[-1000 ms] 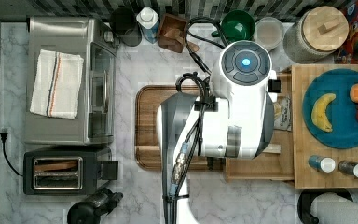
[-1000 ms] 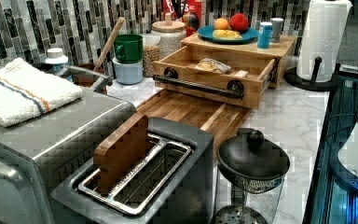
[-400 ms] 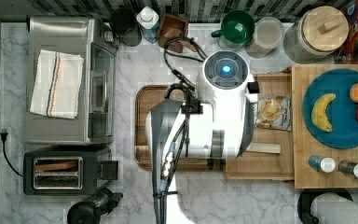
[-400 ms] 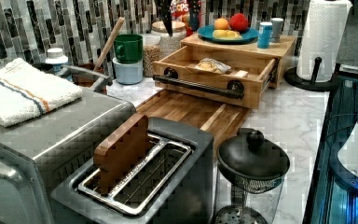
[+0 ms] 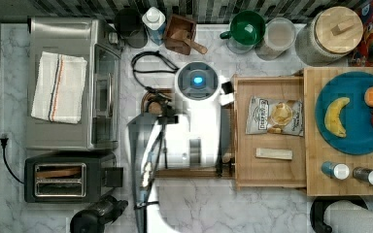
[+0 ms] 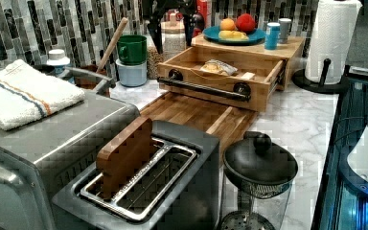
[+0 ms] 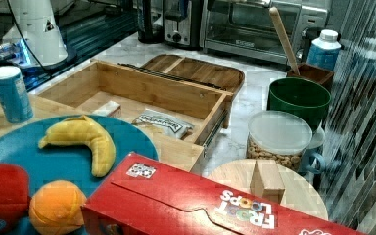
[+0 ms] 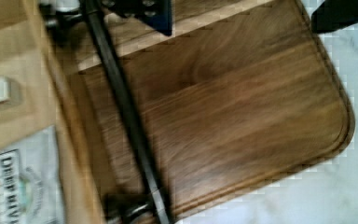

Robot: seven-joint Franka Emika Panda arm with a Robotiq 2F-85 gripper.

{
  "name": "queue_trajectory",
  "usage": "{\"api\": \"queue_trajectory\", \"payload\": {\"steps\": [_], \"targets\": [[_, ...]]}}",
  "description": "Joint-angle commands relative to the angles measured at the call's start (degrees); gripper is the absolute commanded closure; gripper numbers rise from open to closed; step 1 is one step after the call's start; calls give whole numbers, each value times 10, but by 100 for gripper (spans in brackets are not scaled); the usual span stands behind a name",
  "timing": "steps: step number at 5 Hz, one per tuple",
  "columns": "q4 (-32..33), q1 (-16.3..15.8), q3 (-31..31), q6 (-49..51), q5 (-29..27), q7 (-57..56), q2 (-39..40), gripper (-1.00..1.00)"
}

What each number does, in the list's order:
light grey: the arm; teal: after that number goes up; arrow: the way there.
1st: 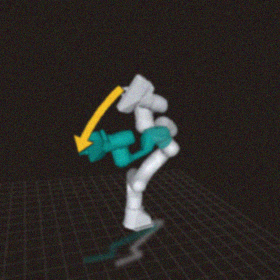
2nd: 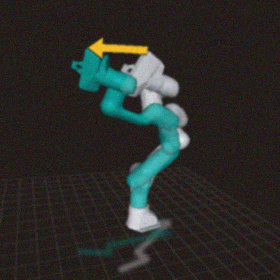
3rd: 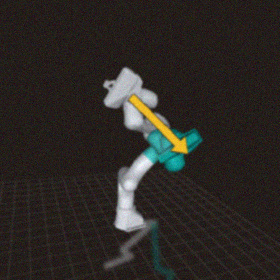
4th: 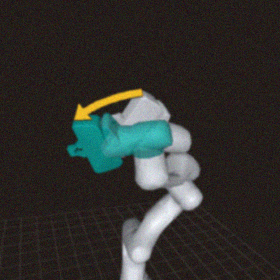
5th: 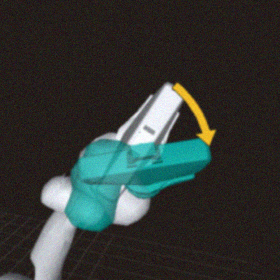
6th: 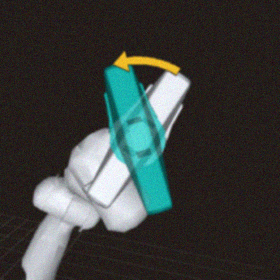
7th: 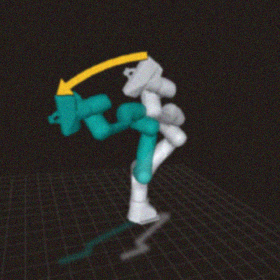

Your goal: Close the drawer.

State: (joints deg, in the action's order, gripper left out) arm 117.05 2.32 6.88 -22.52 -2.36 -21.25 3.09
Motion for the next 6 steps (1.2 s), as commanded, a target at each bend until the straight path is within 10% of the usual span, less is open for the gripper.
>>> {"api": "queue_trajectory", "payload": {"steps": [1,6], "targets": [[78,10,51,-115,-25,-155,-3,100],[92,14,12,-193,-11,-172,83,100]]}}
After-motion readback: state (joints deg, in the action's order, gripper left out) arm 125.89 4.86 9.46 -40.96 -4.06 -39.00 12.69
